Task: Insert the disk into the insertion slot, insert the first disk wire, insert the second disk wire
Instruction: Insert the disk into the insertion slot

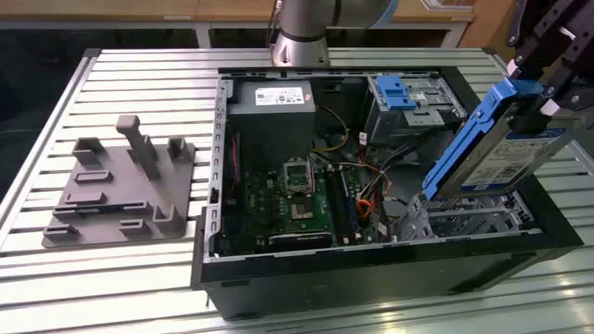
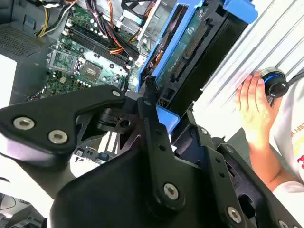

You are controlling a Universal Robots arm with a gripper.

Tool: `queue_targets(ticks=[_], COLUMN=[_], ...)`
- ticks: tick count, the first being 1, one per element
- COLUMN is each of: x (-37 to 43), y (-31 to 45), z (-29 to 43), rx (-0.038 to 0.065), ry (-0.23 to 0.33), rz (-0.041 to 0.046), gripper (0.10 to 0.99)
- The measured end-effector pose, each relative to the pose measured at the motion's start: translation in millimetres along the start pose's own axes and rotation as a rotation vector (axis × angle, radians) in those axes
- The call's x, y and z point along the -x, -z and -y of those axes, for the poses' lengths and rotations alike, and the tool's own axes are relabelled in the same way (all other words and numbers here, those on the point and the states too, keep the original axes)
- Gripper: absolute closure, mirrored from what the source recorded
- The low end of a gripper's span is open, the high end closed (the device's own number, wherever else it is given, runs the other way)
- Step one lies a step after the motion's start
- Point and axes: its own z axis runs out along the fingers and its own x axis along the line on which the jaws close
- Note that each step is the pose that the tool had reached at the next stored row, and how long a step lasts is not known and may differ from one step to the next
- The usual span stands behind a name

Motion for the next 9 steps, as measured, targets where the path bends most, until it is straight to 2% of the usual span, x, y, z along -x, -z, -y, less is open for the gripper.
queue_targets(ticks=[9], x=[0.0], y=[0.0], z=[0.0], rx=[0.000], ry=[0.000], rz=[0.0000], gripper=[0.722])
